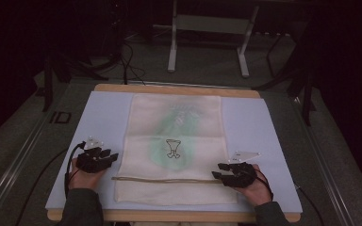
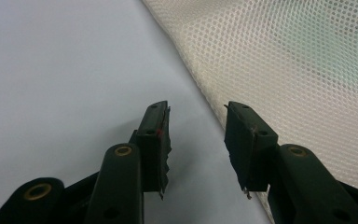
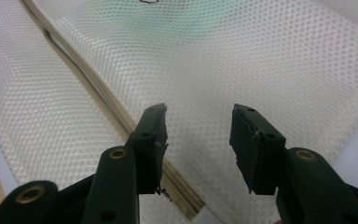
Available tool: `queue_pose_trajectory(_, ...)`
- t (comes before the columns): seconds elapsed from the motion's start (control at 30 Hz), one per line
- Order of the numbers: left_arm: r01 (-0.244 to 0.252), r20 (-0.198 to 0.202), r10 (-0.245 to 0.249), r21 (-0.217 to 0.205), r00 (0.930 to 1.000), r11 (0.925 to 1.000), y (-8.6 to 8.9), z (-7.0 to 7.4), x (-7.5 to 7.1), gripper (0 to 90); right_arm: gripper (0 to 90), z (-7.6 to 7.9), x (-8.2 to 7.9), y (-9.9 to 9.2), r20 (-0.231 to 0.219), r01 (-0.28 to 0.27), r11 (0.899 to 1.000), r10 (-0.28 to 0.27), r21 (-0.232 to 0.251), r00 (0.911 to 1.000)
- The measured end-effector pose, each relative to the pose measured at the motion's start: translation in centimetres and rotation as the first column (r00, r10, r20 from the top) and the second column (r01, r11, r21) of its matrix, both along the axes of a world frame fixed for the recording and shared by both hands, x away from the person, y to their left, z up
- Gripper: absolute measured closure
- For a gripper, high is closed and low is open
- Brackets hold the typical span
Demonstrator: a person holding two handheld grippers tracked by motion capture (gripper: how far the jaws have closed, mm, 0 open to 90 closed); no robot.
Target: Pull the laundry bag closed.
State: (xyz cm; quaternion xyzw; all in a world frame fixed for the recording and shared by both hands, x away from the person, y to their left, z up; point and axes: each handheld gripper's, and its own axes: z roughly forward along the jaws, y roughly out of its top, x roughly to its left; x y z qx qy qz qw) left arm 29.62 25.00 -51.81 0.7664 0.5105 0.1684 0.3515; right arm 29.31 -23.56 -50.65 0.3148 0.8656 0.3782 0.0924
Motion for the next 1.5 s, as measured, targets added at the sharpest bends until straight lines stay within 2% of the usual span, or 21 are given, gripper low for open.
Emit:
queue_pose_trajectory(0.33, 0.011, -0.008, -0.011, 0.003, 0.9999, 0.9999, -0.3, -0.1, 0.1, 59.4, 56.0, 0.6, 0.0, 1.2, 0.013, -0.037, 0.999, 0.037, -0.007, 0.9992)
queue_pose_trajectory(0.5, 0.033, -0.018, -0.033, -0.013, 0.9993, 0.9994, -0.4, -0.1, 0.2, 60.1, 56.8, 0.6, -0.1, 1.9, 0.014, -0.057, 0.998, 0.057, -0.022, 0.9983)
queue_pose_trajectory(0.7, 0.034, -0.017, -0.035, -0.022, 0.9993, 0.9992, -0.4, -0.1, 0.1, 60.1, 58.0, 1.0, -0.1, 2.9, 0.019, -0.09, 0.995, 0.091, -0.03, 0.9957)
queue_pose_trajectory(0.93, 0.043, -0.02, -0.044, -0.024, 0.9988, 0.9988, -0.4, -0.1, 0.2, 60.1, 56.3, 1.4, 0.1, 4.4, 0.036, -0.125, 0.991, 0.127, -0.048, 0.9913)
queue_pose_trajectory(1.23, 0.047, -0.021, -0.048, -0.026, 0.9987, 0.9986, -0.4, 0.0, 0.1, 61.3, 55.6, 1.5, 0.1, 6.7, 0.038, -0.188, 0.979, 0.191, -0.08, 0.9808)
queue_pose_trajectory(1.5, 0.046, -0.023, -0.046, -0.026, 0.9987, 0.9986, -0.3, -0.1, 0.2, 61.4, 55.5, 1.5, 0.1, 7.7, 0.04, -0.215, 0.973, 0.219, -0.088, 0.9749)
